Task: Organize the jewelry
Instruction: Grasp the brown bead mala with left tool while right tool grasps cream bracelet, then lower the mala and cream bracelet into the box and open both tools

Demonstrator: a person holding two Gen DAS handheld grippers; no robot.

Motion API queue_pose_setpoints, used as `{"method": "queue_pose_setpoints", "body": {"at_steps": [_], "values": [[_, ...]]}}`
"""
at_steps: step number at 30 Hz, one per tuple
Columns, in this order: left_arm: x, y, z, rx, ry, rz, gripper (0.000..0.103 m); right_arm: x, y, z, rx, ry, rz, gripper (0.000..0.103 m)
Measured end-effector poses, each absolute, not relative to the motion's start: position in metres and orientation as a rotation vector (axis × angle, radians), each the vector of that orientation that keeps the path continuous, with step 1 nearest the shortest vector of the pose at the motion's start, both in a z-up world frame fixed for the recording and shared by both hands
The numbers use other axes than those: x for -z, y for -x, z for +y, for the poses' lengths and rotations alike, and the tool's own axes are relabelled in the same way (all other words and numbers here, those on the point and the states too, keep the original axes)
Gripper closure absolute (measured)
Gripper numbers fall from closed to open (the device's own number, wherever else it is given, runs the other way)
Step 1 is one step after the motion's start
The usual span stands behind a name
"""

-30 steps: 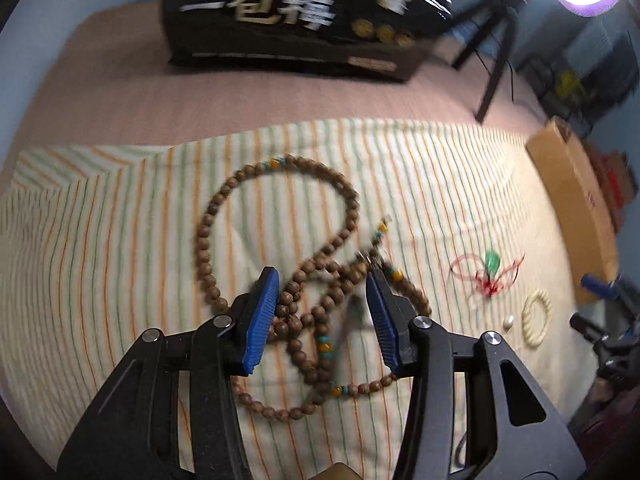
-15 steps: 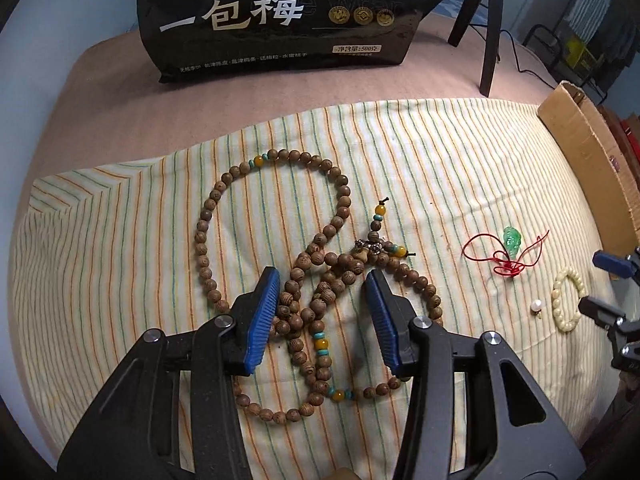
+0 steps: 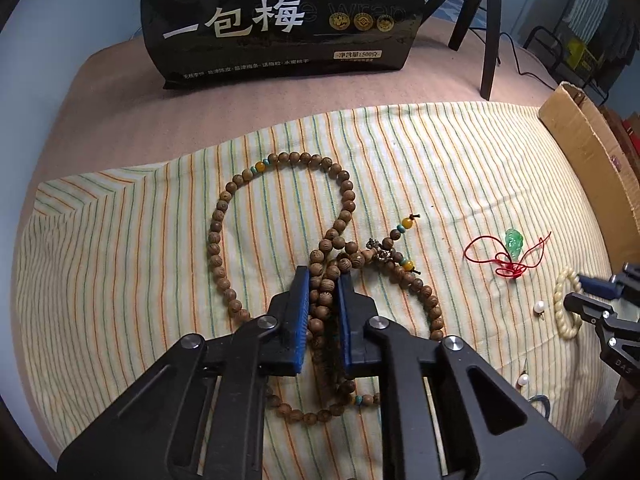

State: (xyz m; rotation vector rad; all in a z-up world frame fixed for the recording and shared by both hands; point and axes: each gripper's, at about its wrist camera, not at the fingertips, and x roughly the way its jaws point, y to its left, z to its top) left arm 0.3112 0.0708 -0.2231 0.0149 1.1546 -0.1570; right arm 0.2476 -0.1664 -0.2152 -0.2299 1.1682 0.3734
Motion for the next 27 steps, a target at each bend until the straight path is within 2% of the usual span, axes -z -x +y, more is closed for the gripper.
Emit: {"method": "queue_pose_setpoints", "body": {"at_steps": [2,7,14,27], "values": [[0.220,-0.309,0.074,0.154,-0.005,1.154,0.092,0.215,-0.247,-0.164,-0.381,0.228,1.171,0.096],[0.204,-0.302,0.082,0.150,0.026,1.127,0.092,0.206,-0.243,-0.164,-0.388,0.209,1.159,0.097],[0.159,-0.286,0.086,0.183,0.095,1.039,0.093,0.167,-0.236,-0.172,-0.384,0.146,1.069,0.097],[0.082,-0.253,0.045,0.314,0.143,0.890,0.093,0.092,-0.213,-0.211,-0.327,0.057,0.892,0.097]]}}
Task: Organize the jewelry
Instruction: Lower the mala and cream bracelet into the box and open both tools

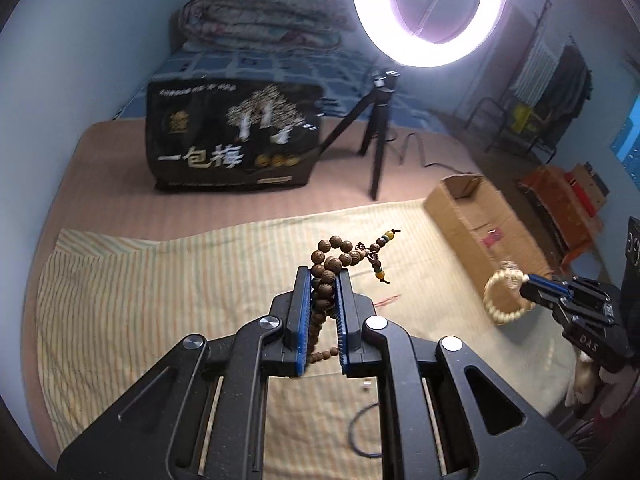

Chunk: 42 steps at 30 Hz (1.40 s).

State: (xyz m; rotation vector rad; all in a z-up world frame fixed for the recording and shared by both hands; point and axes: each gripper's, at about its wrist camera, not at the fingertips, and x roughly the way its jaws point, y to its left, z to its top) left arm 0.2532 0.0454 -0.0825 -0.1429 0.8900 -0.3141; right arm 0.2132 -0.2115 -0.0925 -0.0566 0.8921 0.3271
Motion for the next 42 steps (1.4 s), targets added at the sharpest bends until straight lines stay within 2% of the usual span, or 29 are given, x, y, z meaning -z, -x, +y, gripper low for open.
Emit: {"method": "queue_pose_setpoints", "body": {"at_steps": [5,17,20,21,33,42], "values": [[0.062,-0.241,0.016,0.375,0.124,0.851,0.093,0.070,-0.207,-0.238,-0.275,0.028,0.827,0.097],[0.034,-0.233,-0.066,0.528,0.109,0.800,0.093,0.057,-0.209,-0.304,-0.141,-0.027,0.777,0.097],[0.033,-0.235,-0.085,0.556,0.113,0.801,0.095,0.057,-0.212,-0.322,-0.110,-0.044,0.773,0.097],[0.033,-0.237,-0.093,0.567,0.115,0.801,0.098,0.057,-0.214,-0.329,-0.099,-0.052,0.773,0.097],[0.045,-0.256,-0.165,0.651,0.114,0.825,0.099,0.075,-0.233,-0.368,-0.030,-0.078,0.802,0.097],[0.054,-0.262,-0.187,0.658,0.094,0.842,0.099,0.093,-0.247,-0.385,0.006,-0.072,0.847,0.097]]}}
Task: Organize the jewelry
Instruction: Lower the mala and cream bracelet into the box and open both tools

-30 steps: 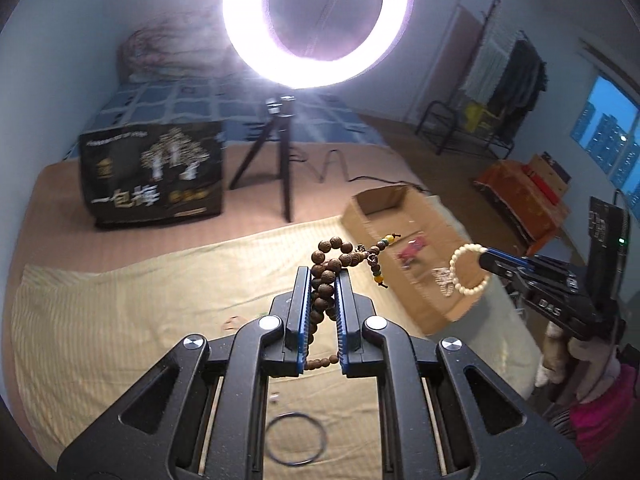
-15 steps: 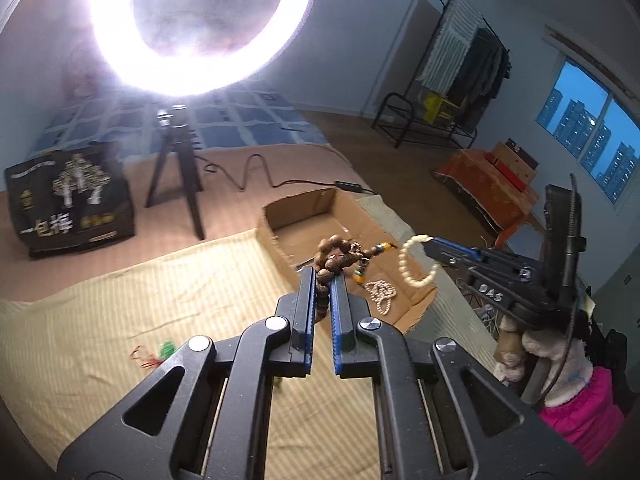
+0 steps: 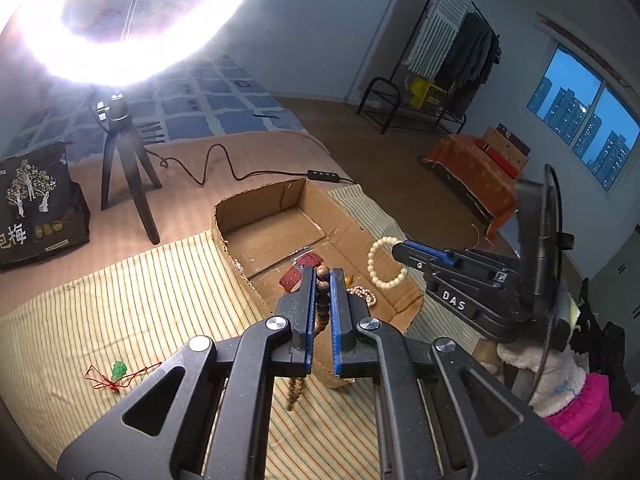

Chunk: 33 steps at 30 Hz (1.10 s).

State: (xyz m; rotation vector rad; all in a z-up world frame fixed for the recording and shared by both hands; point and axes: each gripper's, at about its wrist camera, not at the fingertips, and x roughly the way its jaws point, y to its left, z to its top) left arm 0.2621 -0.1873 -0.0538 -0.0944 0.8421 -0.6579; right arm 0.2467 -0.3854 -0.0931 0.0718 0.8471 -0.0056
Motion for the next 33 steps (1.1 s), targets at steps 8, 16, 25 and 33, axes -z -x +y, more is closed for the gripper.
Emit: {"method": "queue_pose_setpoints", "body": {"at_steps": [8,16,25,33], "values": [[0.008,-0.259,-0.184,0.666,0.110,0.771,0.099,0.107,-0.251,-0.395,0.031,-0.071,0.885,0.097],[-0.061,-0.271,-0.178,0.652,0.129,0.686,0.099,0.107,-0.249,-0.399,0.033,-0.084,0.889,0.097],[-0.121,-0.279,-0.191,0.653,0.089,0.599,0.099,0.115,-0.251,-0.406,0.034,-0.099,0.910,0.097],[-0.142,-0.297,-0.220,0.651,0.029,0.552,0.099,0.122,-0.253,-0.411,0.033,-0.108,0.926,0.097]]}}
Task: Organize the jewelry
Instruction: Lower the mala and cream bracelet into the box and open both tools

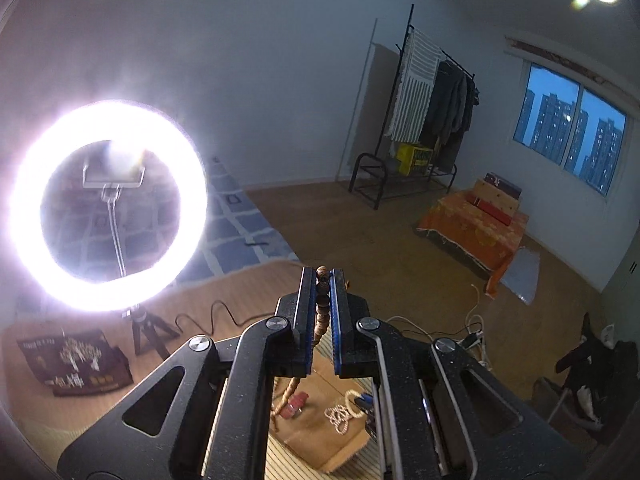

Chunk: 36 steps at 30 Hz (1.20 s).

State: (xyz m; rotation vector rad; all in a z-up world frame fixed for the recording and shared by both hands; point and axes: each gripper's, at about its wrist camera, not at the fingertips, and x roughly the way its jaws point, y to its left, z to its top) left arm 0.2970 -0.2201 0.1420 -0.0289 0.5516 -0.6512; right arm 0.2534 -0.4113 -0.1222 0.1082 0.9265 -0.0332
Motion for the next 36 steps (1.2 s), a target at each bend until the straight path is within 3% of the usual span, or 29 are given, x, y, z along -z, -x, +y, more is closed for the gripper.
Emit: {"method": "queue_pose_setpoints", "body": {"at_steps": [27,28,30,31,32,33,36], "values": [[-0.031,-0.362,-0.263,0.586,-0.054,0.725,0.099,0.139,-0.261,-0.414,0.021,-0.097,0.963,0.096],[-0.028,-0.361,-0.263,0.590,-0.056,0.737,0.099,0.139,-0.260,-0.413,0.019,-0.090,0.962,0.094],[-0.023,-0.360,-0.264,0.592,-0.058,0.763,0.097,0.137,-0.260,-0.409,0.013,-0.080,0.959,0.067],[-0.022,-0.359,-0.263,0.583,-0.061,0.762,0.093,0.135,-0.258,-0.407,0.005,-0.076,0.951,0.060],[-0.020,-0.358,-0.263,0.580,-0.061,0.763,0.082,0.132,-0.257,-0.405,0.001,-0.070,0.942,0.054],[-0.020,-0.357,-0.261,0.581,-0.054,0.765,0.077,0.130,-0.256,-0.403,0.002,-0.064,0.939,0.052],[-0.020,-0.352,-0.256,0.576,-0.045,0.764,0.077,0.124,-0.253,-0.399,0.004,-0.050,0.931,0.047]]}}
